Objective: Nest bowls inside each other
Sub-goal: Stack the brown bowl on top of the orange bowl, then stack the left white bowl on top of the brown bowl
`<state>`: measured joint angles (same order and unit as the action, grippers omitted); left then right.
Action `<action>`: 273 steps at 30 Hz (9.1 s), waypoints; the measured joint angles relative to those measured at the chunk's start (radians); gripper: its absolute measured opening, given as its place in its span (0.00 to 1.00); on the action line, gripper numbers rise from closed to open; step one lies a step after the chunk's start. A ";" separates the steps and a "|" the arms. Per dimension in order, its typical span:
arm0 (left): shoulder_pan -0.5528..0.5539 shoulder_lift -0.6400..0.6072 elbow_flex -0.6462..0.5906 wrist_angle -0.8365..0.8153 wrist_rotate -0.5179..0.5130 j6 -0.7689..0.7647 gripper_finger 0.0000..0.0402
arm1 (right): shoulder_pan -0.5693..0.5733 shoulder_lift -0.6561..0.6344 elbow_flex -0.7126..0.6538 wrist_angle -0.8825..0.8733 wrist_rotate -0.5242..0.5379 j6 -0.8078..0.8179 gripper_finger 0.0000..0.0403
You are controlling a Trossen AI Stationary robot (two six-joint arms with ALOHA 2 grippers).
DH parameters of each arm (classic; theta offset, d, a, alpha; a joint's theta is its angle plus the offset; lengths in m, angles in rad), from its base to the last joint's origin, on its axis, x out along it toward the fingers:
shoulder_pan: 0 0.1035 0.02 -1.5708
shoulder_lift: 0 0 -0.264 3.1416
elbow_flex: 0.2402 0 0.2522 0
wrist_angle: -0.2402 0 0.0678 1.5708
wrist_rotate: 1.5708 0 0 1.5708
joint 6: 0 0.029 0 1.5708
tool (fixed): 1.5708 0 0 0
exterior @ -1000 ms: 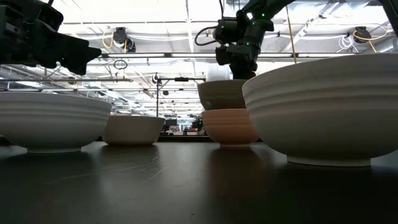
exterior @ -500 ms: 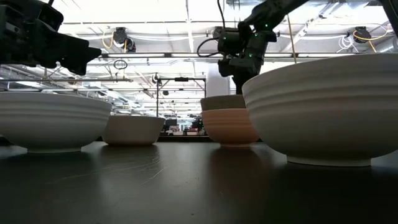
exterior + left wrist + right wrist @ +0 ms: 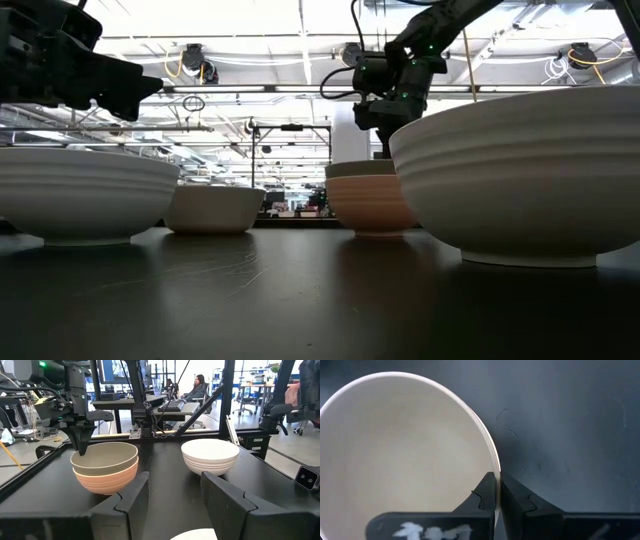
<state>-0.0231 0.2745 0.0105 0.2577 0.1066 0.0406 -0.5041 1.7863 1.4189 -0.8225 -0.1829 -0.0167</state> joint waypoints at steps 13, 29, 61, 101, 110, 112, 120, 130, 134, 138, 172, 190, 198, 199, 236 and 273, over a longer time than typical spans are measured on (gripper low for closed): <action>0.000 0.000 0.000 -0.001 0.000 -0.013 0.45 | -0.016 -0.002 -0.051 0.011 -0.075 0.013 0.00; 0.000 0.000 0.000 0.000 0.000 -0.012 0.45 | -0.004 -0.016 -0.055 0.027 0.026 0.020 0.00; 0.000 0.000 0.000 0.000 0.000 -0.009 0.45 | 0.036 -0.016 -0.057 0.025 0.014 0.031 0.26; 0.000 0.000 0.000 0.006 0.000 -0.001 0.45 | 0.111 -0.397 -0.055 0.153 -0.001 -0.037 0.45; 0.000 0.000 0.000 0.005 -0.001 -0.003 0.45 | 0.229 -0.601 -0.055 0.083 -0.002 -0.016 0.39; 0.000 0.000 0.000 0.006 -0.001 -0.005 0.45 | 0.248 -0.638 -0.058 0.030 0.001 -0.006 0.35; 0.000 0.000 0.000 0.006 -0.002 -0.001 0.45 | 0.292 -0.844 -0.259 0.023 0.078 0.062 0.07; 0.000 0.000 0.000 0.033 -0.005 0.014 0.45 | 0.310 -1.169 -0.677 0.247 0.103 0.134 0.01; 0.000 0.000 0.000 0.039 -0.013 0.014 0.45 | 0.315 -1.274 -0.793 0.250 0.088 0.189 0.00; 0.000 0.000 0.000 0.039 -0.029 0.006 0.45 | 0.319 -1.383 -0.897 0.271 0.076 0.201 0.00; 0.057 0.037 0.204 -0.136 -0.446 -0.031 0.45 | 0.389 -1.553 -1.354 0.889 0.022 0.232 0.00; 0.418 0.688 0.675 -0.600 -0.207 -0.153 0.45 | 0.389 -1.553 -1.396 0.976 0.021 0.199 0.06; 0.504 0.873 0.756 -0.629 -0.089 -0.068 0.45 | 0.389 -1.553 -1.397 0.961 -0.006 0.206 0.06; 0.511 0.884 0.767 -0.640 -0.071 -0.066 0.45 | 0.389 -1.553 -1.397 0.956 -0.006 0.205 0.06; 0.340 1.290 1.100 -1.066 0.042 -0.128 0.80 | 0.389 -1.545 -1.405 0.906 -0.005 0.187 0.06; 0.099 1.099 1.072 -1.379 -0.106 -0.361 0.81 | 0.389 -1.540 -1.405 0.903 -0.005 0.225 0.06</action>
<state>0.0761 1.3735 1.0827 -1.1217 0.0003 -0.3208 -0.1146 0.2462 0.0139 0.0810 -0.1883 0.2085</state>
